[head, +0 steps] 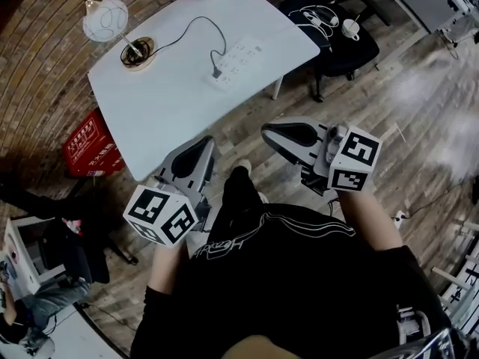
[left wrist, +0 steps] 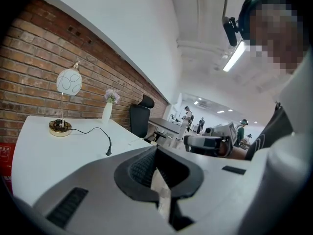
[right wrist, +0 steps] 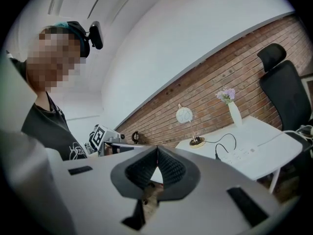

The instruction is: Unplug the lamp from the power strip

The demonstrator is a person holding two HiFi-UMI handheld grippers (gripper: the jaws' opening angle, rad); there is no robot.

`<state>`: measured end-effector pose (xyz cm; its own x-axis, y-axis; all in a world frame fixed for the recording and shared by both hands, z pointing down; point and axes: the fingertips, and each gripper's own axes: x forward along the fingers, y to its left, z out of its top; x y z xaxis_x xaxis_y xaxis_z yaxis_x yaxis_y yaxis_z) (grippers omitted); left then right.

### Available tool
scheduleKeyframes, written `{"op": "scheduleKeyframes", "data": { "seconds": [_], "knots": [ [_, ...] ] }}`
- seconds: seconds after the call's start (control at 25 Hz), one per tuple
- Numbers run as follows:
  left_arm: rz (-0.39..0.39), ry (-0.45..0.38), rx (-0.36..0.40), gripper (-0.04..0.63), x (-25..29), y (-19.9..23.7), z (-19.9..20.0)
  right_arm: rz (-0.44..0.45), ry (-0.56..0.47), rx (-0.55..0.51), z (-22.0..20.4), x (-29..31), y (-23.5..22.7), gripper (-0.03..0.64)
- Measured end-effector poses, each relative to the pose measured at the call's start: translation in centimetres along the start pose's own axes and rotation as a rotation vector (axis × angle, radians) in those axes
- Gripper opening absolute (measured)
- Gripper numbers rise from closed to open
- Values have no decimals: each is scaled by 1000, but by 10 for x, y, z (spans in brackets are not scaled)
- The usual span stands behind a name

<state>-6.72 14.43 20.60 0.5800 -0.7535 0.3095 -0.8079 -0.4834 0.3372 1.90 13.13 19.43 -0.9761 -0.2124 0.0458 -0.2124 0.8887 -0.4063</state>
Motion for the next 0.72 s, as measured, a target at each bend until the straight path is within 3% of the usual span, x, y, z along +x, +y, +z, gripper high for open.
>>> {"op": "scheduleKeyframes", "data": {
  "seconds": [0.4,0.72],
  "knots": [
    [-31,55,-23,3,70,80,25,-86,17,54,19,41,-99,-3],
    [-40,154,-76,3,127,140,13,-151,72,74,16,72,-181,-3]
  ]
}}
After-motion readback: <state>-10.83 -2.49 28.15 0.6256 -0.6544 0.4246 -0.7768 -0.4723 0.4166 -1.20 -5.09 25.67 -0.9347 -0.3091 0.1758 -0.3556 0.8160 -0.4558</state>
